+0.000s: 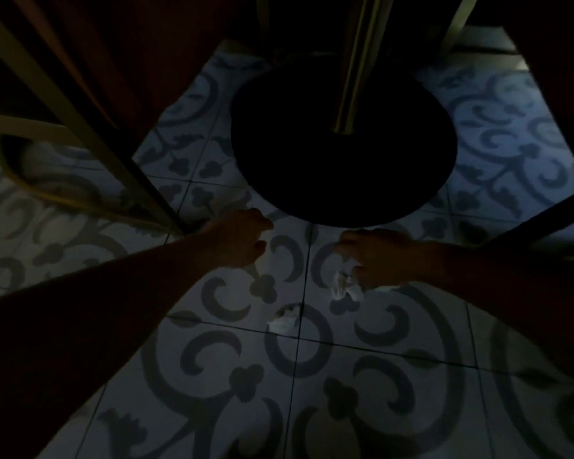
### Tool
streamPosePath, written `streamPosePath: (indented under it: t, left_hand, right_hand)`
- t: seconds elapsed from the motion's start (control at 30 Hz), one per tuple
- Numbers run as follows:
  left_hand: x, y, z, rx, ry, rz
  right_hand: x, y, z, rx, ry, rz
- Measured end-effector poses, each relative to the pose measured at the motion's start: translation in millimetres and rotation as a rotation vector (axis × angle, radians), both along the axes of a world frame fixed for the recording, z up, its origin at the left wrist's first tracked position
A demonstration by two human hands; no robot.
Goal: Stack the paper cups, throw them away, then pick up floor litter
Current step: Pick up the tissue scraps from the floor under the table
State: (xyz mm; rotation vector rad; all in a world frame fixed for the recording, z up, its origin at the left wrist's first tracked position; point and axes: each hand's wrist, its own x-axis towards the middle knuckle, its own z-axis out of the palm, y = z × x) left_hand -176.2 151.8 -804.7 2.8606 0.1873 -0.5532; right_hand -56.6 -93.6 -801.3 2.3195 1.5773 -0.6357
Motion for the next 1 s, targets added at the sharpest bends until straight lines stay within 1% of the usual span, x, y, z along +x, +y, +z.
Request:
streamPosePath:
  t: [0.07,0.17,0.2,0.3,0.33,0.4,0.5,0.7,0.8,0.93,1.0]
  left_hand:
    - [15,0,-3,-0.034,0.002,-0.013]
    - [11,-19,-4,-0.071,-0.063,0.016]
    - [3,-30,-6,-0.073,-0.029,-0.008]
    - [-25,-56,-23,-0.034,0.142,-0.111]
    - [-31,-59,-29,-0.036,0.171,-0.124]
    - [-38,-64,-40,-0.036,0.192,-0.172]
    - [-44,-66,-48,-0.048,0.164,-0.199]
    - [-48,-66,-53,-0.105,0.081,-0.227]
    - [-53,-69,-57,-0.126,0.063,-0.237]
    - [-54,-70,-58,-0.154,0.015,-0.270]
    - [-54,-71,-58,-0.151,0.022,-0.273]
  right_hand:
    - [12,7,6,-0.030,-0.070,0.057]
    - [10,9,5,0.011,-0.093,0.016]
    - [4,6,3,0.016,-0.068,-0.008]
    - [-10,-8,-8,-0.097,0.047,0.018]
    - [-11,-13,-11,-0.134,0.071,0.015]
    - [-10,-20,-17,-0.138,0.109,-0.033]
    - [-11,-24,-26,-0.074,0.148,-0.067]
    - [-23,-23,-30,-0.007,0.162,-0.099]
    - [-28,-25,-31,0.010,0.202,-0.101]
    - [-25,-25,-32,0.013,0.192,-0.090]
    - [-24,-24,-33,0.001,0.181,-0.084]
